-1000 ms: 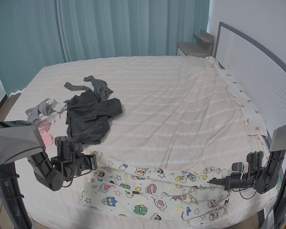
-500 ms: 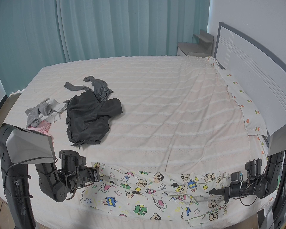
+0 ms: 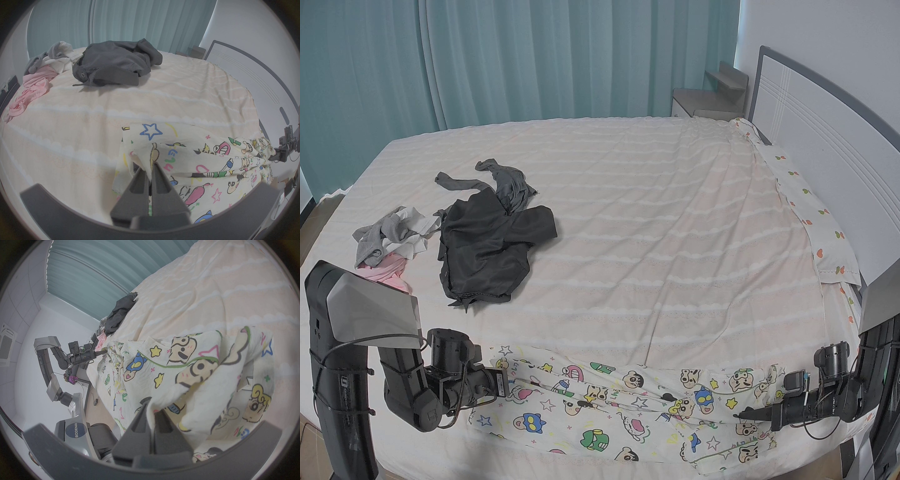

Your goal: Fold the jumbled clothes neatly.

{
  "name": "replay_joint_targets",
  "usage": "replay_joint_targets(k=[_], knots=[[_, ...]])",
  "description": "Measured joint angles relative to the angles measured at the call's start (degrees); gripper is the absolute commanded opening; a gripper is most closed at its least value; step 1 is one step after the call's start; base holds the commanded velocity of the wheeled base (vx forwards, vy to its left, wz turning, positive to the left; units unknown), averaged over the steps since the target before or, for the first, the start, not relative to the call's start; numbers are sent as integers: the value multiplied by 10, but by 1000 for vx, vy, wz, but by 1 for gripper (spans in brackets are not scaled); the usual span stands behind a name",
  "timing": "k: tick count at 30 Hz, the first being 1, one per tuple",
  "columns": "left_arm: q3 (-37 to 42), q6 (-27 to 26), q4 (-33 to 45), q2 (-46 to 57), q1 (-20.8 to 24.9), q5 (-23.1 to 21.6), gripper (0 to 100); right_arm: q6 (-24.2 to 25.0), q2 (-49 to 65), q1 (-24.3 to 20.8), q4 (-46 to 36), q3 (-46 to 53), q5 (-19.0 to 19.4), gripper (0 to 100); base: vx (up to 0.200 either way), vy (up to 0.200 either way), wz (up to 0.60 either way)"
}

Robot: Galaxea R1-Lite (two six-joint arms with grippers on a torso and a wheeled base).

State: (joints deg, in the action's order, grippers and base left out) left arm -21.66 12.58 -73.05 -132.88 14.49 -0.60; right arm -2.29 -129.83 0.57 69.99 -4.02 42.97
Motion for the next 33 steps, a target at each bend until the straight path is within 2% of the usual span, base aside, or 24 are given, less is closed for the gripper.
replay_joint_targets(k=[12,15,16,17,18,28,33], knots=[[11,1,0,-3,0,-1,0,-1,-41,6,95,28,-1,0,0,0,0],[11,1,0,-3,0,-1,0,-1,-53,7,97,29,-1,0,0,0,0],[11,1,0,-3,0,-1,0,-1,-55,7,96,30,-1,100,0,0,0],[11,1,0,-3,0,-1,0,-1,-57,7,95,30,-2,100,0,0,0],[11,2,0,-3,0,-1,100,-1,-59,7,95,30,-3,100,0,0,0],[14,3,-8,-4,0,0,100,-1,-61,21,95,30,-5,100,0,0,0],[31,17,-77,-3,-7,0,100,-1,-49,42,93,30,-15,100,0,0,0]])
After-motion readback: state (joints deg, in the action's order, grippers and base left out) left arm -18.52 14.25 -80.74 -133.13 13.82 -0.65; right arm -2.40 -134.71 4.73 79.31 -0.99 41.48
